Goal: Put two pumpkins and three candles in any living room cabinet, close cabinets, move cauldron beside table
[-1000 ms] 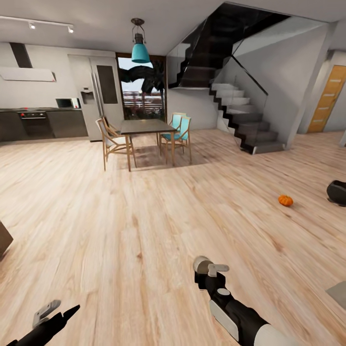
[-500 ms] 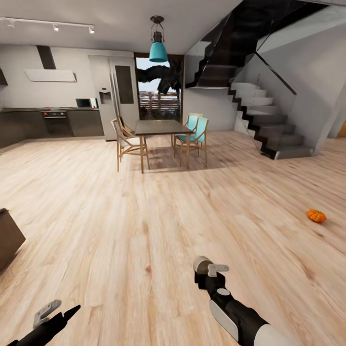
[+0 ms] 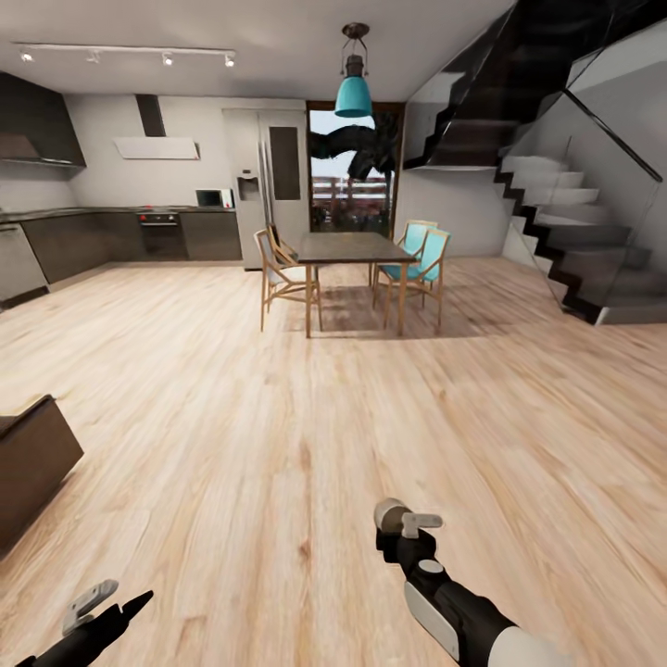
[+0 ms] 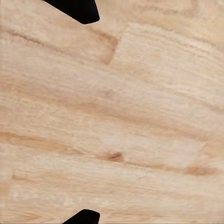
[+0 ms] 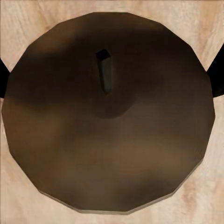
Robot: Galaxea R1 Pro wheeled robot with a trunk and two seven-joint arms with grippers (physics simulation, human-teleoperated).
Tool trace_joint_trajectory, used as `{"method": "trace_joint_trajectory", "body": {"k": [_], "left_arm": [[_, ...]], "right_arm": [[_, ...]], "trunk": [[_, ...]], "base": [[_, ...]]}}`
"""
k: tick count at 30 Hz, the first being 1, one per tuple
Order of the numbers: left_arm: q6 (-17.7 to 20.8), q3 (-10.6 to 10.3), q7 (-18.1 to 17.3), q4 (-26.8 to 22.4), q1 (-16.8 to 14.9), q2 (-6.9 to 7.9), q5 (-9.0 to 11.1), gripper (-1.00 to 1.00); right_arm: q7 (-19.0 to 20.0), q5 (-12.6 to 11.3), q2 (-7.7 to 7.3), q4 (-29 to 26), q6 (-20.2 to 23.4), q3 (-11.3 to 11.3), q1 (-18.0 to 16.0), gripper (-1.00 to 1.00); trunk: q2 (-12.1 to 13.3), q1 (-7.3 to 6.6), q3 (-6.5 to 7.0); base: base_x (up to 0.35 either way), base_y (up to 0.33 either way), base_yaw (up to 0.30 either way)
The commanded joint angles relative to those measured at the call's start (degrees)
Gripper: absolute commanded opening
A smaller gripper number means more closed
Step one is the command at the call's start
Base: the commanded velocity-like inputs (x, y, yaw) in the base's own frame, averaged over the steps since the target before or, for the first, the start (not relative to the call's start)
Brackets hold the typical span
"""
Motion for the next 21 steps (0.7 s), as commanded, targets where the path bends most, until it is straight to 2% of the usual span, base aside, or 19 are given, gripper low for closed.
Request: {"method": "trace_joint_trajectory", "body": {"k": [1,9,21], "left_arm": [[0.6,0.2,-0.2,0.0,0.0,-0.01,0.5,1.00],[0.5,0.2,-0.1,0.0,0.0,-0.01,0.5,1.00],[0.5,0.3,-0.1,0.0,0.0,-0.01,0.6,1.00]], "right_arm": [[-0.5,-0.1,-0.02,0.0,0.0,0.4,-0.1,-1.00],[-0.5,-0.1,0.36,0.2,0.0,0.4,-0.1,-1.00],[-0.4,-0.1,0.67,0.4,0.0,0.4,-0.1,-1.00]], "trunk": [[0.0,0.02,-0.05],[0.0,0.02,-0.05],[0.0,0.02,-0.05]], "base": [[0.342,-0.130,0.275],[0.342,-0.116,0.275],[0.343,-0.008,0.275]]}}
